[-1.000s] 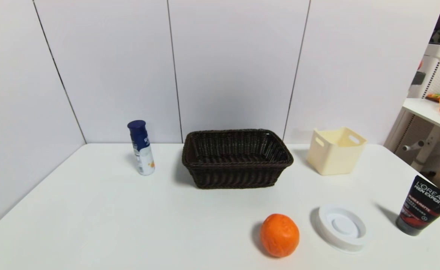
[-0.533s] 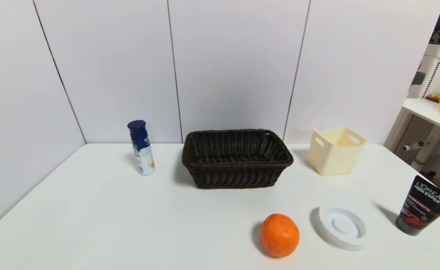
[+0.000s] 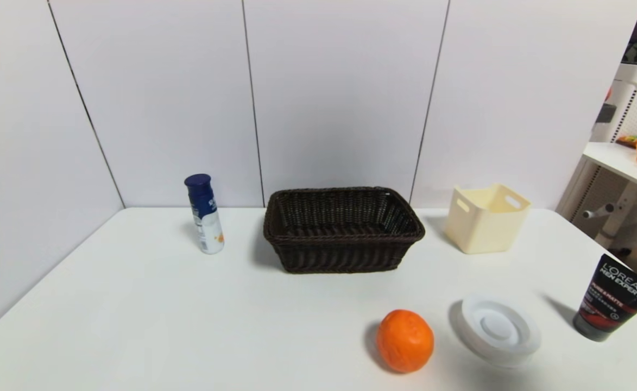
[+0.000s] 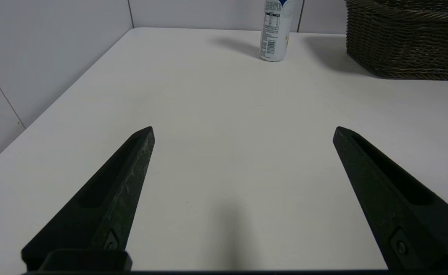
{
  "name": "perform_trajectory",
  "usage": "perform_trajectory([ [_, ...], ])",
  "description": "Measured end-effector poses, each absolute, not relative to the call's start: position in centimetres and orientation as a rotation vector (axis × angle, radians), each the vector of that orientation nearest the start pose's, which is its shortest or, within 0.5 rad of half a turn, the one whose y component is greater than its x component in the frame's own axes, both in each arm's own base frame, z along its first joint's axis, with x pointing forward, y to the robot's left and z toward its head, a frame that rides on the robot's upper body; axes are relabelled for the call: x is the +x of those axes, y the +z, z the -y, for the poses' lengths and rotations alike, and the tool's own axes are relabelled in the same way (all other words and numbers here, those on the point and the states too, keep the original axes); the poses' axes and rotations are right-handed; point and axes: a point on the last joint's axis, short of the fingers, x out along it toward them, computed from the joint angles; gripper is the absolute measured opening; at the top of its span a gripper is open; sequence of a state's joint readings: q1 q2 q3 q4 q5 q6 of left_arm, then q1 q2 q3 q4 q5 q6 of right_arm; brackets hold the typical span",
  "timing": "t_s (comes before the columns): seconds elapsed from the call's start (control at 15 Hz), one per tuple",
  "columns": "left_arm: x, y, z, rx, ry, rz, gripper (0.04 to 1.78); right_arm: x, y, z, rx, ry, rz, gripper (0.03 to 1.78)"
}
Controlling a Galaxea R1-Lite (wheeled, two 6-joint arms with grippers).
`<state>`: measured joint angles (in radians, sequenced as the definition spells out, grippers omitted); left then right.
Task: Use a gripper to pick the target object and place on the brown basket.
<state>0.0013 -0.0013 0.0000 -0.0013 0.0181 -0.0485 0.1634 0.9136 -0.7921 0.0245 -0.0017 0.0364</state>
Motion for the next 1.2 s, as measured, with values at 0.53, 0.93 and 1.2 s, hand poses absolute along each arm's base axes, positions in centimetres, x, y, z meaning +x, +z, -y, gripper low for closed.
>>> perform_trajectory([
  [0.53, -2.3, 7.6, 0.0, -0.048, 0.019, 0.003, 1.69, 19.4, 19.9, -3.6, -0.061, 0.240, -0.646, 1.69],
  [0.93, -2.3, 7.6, 0.0, -0.049, 0.019, 0.003, 1.69, 20.9, 14.6, -3.3, -0.128, 0.238, -0.869, 1.69],
  [1.2, -2.3, 7.6, 0.0, -0.048, 0.019, 0.003, 1.69, 21.6, 13.5, -3.2, -0.128, 0.227, -0.923, 1.69],
])
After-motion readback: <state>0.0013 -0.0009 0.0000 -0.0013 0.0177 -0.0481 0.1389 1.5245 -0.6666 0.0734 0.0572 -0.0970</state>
